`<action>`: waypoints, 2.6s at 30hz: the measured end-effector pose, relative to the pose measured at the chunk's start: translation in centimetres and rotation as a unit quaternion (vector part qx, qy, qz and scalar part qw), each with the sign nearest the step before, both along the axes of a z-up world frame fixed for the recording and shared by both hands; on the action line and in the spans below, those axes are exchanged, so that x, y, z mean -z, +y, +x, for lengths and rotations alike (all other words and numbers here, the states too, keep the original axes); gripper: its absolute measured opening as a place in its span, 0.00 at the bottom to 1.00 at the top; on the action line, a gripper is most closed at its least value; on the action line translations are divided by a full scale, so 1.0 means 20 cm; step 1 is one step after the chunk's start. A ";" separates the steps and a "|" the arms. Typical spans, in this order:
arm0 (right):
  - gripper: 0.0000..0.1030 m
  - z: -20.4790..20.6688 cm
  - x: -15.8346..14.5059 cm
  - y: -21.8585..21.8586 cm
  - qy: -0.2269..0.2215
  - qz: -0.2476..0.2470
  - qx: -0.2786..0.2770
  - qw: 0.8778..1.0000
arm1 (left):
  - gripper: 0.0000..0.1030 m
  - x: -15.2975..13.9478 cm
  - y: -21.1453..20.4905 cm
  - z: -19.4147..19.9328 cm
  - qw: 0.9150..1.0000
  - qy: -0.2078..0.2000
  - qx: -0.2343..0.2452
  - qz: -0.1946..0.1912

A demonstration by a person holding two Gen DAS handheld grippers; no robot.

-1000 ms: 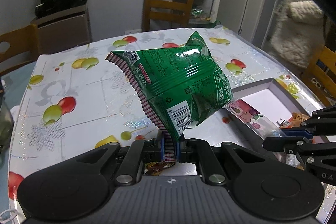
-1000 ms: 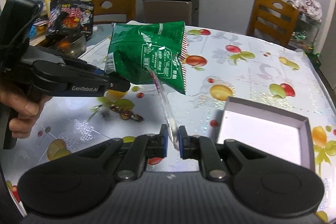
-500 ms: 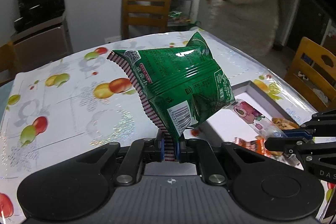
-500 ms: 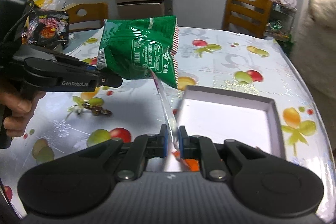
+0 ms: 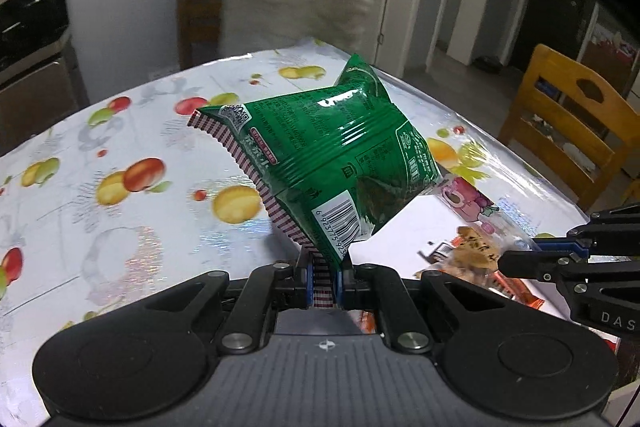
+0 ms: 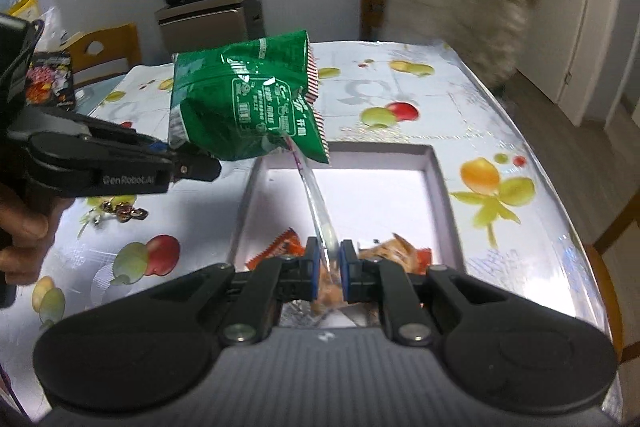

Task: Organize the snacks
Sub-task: 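Carry green bag with left tool while right tool carries candy stick over box, then open right tool to drop candy stick while left tool releases green bag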

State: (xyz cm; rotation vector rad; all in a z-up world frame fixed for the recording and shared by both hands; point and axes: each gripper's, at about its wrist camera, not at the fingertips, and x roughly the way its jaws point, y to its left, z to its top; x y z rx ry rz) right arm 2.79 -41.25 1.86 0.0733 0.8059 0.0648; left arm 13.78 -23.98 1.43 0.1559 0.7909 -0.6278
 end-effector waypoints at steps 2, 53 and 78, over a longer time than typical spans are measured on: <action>0.08 -0.01 0.01 -0.04 0.005 0.006 0.010 1.000 | 0.12 0.01 -0.06 0.01 1.000 0.004 0.006 0.005; 0.61 0.04 0.10 -0.03 0.041 0.004 0.005 0.999 | 0.50 0.15 -0.21 0.03 0.998 0.043 0.031 0.040; 0.61 0.13 0.01 0.19 -0.011 0.027 -0.090 0.996 | 0.55 0.11 0.14 -0.04 0.996 0.027 -0.068 0.047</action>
